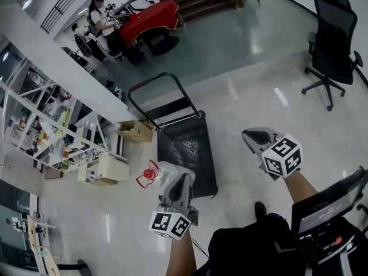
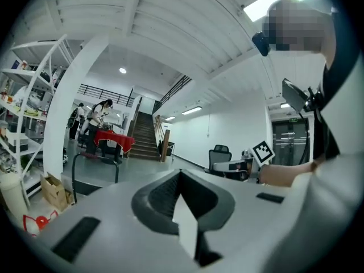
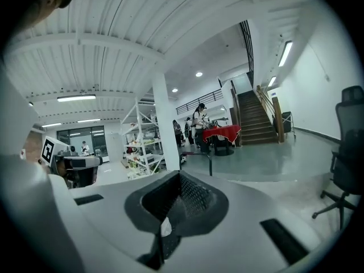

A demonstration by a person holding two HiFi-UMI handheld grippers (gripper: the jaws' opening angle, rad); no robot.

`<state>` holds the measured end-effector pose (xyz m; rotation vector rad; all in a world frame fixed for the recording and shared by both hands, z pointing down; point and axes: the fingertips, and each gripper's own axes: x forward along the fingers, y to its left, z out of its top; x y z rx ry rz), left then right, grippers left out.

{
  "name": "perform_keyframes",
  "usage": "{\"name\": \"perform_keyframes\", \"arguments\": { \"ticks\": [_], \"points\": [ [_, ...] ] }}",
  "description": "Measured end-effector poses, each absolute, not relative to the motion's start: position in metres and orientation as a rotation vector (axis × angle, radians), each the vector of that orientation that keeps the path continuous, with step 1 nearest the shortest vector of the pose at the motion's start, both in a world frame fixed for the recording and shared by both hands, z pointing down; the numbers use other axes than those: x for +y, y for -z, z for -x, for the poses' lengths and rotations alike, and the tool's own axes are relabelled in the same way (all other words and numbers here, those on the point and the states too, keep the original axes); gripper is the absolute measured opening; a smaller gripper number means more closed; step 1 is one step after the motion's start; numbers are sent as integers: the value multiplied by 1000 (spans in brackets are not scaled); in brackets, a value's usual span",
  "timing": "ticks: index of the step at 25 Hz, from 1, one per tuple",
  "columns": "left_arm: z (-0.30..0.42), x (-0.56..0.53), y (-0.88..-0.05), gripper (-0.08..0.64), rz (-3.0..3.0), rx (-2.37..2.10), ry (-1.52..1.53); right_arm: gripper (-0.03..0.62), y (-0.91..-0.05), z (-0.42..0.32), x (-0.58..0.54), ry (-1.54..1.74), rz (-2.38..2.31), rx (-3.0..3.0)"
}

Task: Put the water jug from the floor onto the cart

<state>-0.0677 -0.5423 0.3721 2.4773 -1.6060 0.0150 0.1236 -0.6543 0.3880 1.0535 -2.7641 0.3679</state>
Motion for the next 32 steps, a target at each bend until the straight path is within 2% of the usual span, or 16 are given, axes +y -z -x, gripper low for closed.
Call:
{"name": "perform_keyframes", "arguments": {
  "ticks": [8,14,20,26,32],
  "points": [
    [73,-448,-384,0,-2628,-1430,-33,3,-385,-108,-542,-360,-1148,-2779],
    [88,-349,-415,0,-2731,-1340,-218,3,-411,-97,-427,-390,-1283,-2702],
    [73,-274,-395,0,-2746,-1207,-103,3,-394,-105,-329,-363,-1336,-2635],
    [22,-201,-374,0,-2835,-1131,-122,3,-389,-136,-255,-386,-1331,-2685],
    [-50,-117,-367,0,-2781,-1183,-105,3,-399,-205,-158,-406,-1282,-2706]
  ]
}}
